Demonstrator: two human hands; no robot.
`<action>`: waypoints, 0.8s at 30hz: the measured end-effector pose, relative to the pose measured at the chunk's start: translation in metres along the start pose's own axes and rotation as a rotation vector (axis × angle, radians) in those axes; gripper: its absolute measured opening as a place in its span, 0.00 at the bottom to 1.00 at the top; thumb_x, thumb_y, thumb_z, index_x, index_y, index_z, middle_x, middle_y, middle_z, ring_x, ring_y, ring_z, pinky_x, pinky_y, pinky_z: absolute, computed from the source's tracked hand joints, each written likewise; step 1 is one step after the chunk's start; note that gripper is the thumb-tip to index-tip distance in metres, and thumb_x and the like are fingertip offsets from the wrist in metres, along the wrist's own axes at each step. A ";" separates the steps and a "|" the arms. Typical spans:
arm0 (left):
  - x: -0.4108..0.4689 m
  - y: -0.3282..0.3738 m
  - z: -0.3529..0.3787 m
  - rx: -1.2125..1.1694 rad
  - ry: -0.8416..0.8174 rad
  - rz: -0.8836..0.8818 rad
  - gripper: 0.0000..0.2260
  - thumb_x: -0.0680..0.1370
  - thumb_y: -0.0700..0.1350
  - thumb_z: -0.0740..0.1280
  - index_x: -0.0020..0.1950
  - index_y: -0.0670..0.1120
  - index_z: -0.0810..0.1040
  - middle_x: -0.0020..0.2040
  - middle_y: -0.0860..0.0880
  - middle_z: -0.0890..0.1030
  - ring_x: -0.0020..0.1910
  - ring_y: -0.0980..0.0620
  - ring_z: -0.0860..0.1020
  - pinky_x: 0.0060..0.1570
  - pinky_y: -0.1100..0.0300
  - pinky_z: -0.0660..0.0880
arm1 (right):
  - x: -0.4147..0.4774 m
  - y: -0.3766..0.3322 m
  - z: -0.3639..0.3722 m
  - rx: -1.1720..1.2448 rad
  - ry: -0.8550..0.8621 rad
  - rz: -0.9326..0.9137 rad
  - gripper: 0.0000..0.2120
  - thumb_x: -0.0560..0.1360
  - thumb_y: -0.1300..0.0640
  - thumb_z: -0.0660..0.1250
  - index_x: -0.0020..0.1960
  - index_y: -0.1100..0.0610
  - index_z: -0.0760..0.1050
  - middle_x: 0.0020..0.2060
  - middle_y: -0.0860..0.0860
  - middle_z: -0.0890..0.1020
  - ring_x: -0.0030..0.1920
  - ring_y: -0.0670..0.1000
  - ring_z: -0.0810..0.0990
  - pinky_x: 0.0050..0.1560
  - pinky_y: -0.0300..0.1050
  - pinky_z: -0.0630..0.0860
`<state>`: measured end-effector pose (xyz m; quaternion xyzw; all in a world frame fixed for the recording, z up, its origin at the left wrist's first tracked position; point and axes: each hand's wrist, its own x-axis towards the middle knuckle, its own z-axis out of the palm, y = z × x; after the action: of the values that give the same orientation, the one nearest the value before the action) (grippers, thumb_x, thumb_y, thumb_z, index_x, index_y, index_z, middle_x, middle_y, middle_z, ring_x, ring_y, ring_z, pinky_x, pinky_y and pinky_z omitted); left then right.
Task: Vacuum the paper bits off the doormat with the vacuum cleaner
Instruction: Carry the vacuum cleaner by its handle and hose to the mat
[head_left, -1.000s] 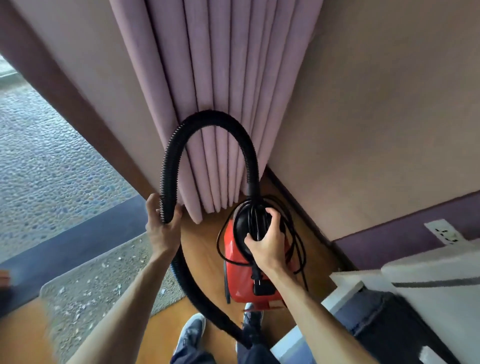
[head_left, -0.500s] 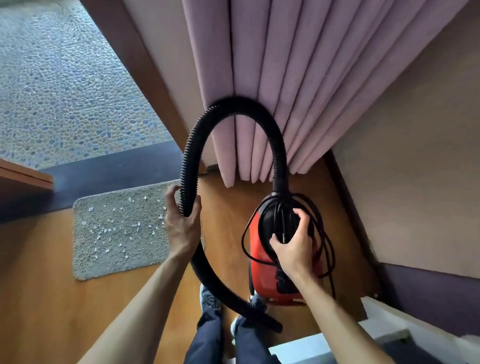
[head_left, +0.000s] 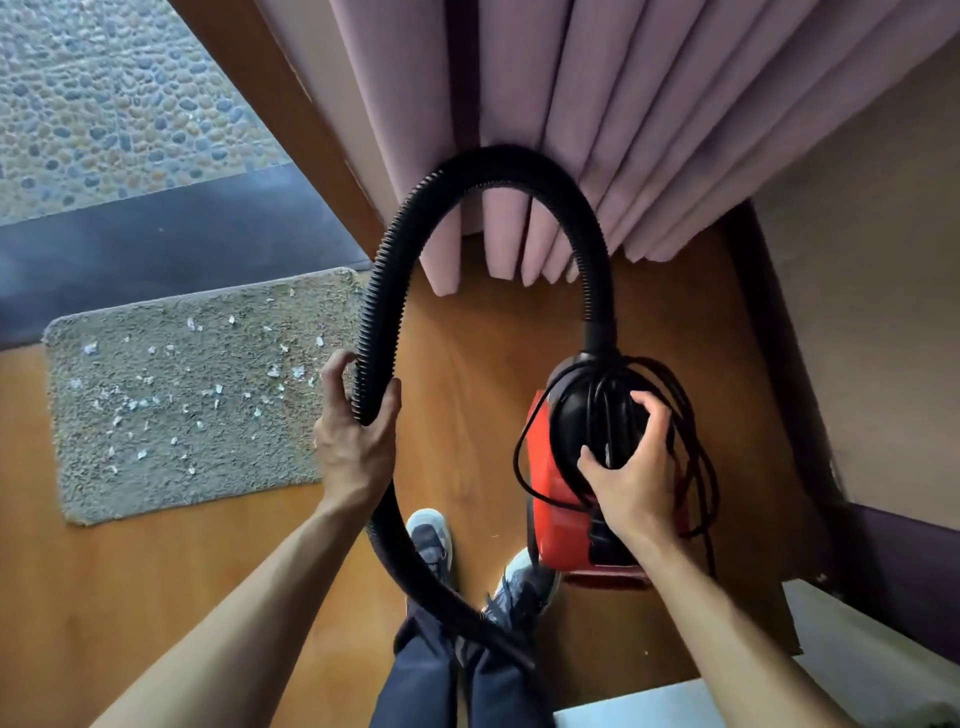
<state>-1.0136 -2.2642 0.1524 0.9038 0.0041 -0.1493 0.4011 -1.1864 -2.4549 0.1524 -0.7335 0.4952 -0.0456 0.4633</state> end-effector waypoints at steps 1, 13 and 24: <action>0.003 -0.007 0.008 0.005 -0.007 -0.004 0.19 0.80 0.51 0.68 0.68 0.57 0.65 0.44 0.49 0.79 0.36 0.46 0.77 0.34 0.57 0.70 | 0.007 0.011 0.006 -0.008 0.005 0.000 0.34 0.69 0.67 0.76 0.70 0.54 0.65 0.57 0.43 0.73 0.53 0.35 0.70 0.47 0.15 0.62; 0.041 -0.079 0.077 -0.008 -0.038 -0.028 0.18 0.79 0.53 0.69 0.63 0.61 0.64 0.38 0.35 0.77 0.32 0.36 0.78 0.32 0.41 0.77 | 0.058 0.078 0.070 -0.009 0.046 -0.019 0.33 0.69 0.67 0.76 0.69 0.56 0.65 0.61 0.45 0.70 0.57 0.36 0.67 0.51 0.14 0.61; 0.072 -0.103 0.104 0.042 -0.052 -0.124 0.18 0.80 0.56 0.67 0.62 0.68 0.60 0.44 0.38 0.81 0.36 0.37 0.82 0.32 0.39 0.80 | 0.090 0.102 0.096 0.008 0.067 -0.066 0.33 0.69 0.66 0.76 0.68 0.55 0.65 0.61 0.44 0.70 0.58 0.34 0.67 0.57 0.19 0.63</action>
<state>-0.9857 -2.2778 -0.0080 0.9058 0.0463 -0.1973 0.3720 -1.1598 -2.4716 -0.0110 -0.7455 0.4860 -0.0874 0.4476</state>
